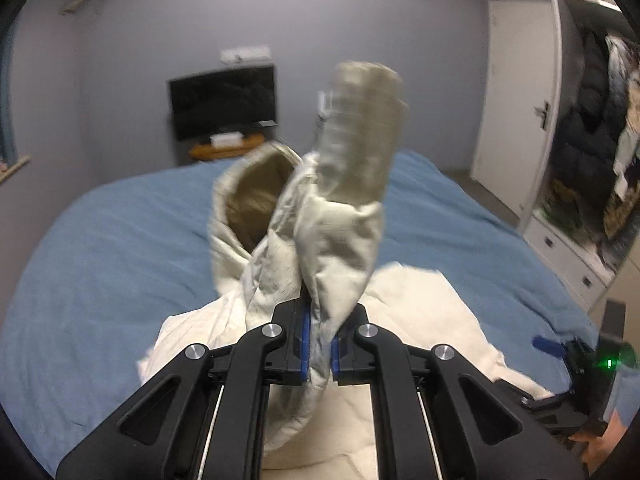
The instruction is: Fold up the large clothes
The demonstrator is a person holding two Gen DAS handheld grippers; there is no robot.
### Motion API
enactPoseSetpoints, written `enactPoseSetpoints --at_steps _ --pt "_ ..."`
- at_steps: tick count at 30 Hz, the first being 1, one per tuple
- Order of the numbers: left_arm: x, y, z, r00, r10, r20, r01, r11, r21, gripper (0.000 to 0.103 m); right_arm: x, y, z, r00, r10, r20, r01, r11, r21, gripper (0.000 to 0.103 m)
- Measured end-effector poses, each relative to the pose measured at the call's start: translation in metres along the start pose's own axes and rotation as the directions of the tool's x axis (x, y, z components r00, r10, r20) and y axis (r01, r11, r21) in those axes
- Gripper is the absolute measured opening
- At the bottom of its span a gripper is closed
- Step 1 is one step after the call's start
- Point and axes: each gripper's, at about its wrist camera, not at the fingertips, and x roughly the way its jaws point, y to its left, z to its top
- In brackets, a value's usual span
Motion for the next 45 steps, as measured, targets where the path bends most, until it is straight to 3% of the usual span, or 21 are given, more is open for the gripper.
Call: enactPoseSetpoints --at_steps 7,11,14,15,16,18,19,23,29,31,35,38,39,40,41,43,45 --pt "0.064 -0.056 -0.05 0.983 -0.055 -0.177 0.064 0.997 0.047 0.007 0.026 -0.018 -0.009 0.996 -0.045 -0.083 0.048 0.998 0.033 0.096" --pt "0.092 -0.066 -0.08 0.959 -0.058 -0.278 0.077 0.995 0.059 0.008 0.032 -0.024 -0.013 0.994 -0.043 -0.103 0.048 0.997 0.055 0.096" --pt "0.098 -0.075 -0.091 0.945 -0.076 -0.318 0.102 0.993 0.066 0.016 0.034 -0.025 -0.014 0.993 -0.04 -0.109 0.047 0.997 0.062 0.096" --pt "0.099 -0.077 -0.095 0.941 -0.078 -0.33 0.109 0.991 0.074 0.028 0.034 -0.025 -0.014 0.993 -0.04 -0.11 0.047 0.997 0.063 0.095" --pt "0.099 -0.077 -0.096 0.939 -0.073 -0.337 0.106 0.991 0.081 0.048 0.034 -0.025 -0.014 0.993 -0.04 -0.11 0.047 0.997 0.063 0.095" --pt "0.087 -0.078 -0.1 0.946 -0.049 -0.321 0.084 0.992 0.096 0.069 0.036 -0.025 -0.015 0.992 -0.039 -0.116 0.047 0.997 0.063 0.095" --pt "0.08 -0.077 -0.101 0.948 -0.053 -0.313 0.086 0.992 0.092 0.073 0.036 -0.025 -0.015 0.992 -0.036 -0.119 0.044 0.997 0.064 0.095" --pt "0.046 -0.056 -0.1 0.954 -0.078 -0.289 0.1 0.993 0.062 0.082 0.037 -0.024 -0.015 0.992 -0.014 -0.127 0.023 0.997 0.069 0.095" --pt "0.03 0.009 -0.109 0.959 0.05 -0.278 -0.056 0.998 -0.016 0.084 0.036 -0.019 -0.017 0.986 0.083 -0.146 -0.071 0.994 0.082 0.095" --pt "0.035 0.033 -0.116 0.955 0.068 -0.289 -0.097 0.992 -0.086 0.084 0.044 -0.016 -0.016 0.981 0.097 -0.168 -0.081 0.992 0.095 0.093" --pt "0.047 0.074 -0.131 0.95 0.039 -0.309 -0.122 0.959 -0.255 0.084 0.072 -0.01 -0.01 0.967 0.12 -0.224 -0.097 0.989 0.112 0.088" --pt "0.052 0.093 -0.135 0.946 0.02 -0.323 -0.129 0.939 -0.32 0.084 0.099 -0.009 -0.013 0.944 0.137 -0.3 -0.1 0.986 0.136 0.081" --pt "0.052 0.095 -0.135 0.947 0.012 -0.321 -0.123 0.936 -0.33 0.084 0.109 -0.01 -0.016 0.929 0.168 -0.331 -0.116 0.979 0.17 0.068" --pt "0.052 0.098 -0.135 0.948 0.005 -0.318 -0.118 0.934 -0.337 0.084 0.116 -0.012 -0.019 0.909 0.228 -0.349 -0.154 0.962 0.227 0.042" --pt "0.052 0.099 -0.135 0.949 0.002 -0.315 -0.114 0.934 -0.338 0.084 0.118 -0.013 -0.02 0.893 0.291 -0.344 -0.199 0.94 0.277 0.037" --pt "0.05 0.1 -0.135 0.953 -0.002 -0.304 -0.106 0.935 -0.338 0.084 0.112 -0.009 -0.015 0.918 0.233 -0.321 -0.163 0.959 0.231 0.017" --pt "0.05 0.1 -0.134 0.954 -0.012 -0.298 -0.094 0.936 -0.339 0.084 0.096 -0.004 -0.003 0.953 0.175 -0.248 -0.14 0.978 0.153 0.011"
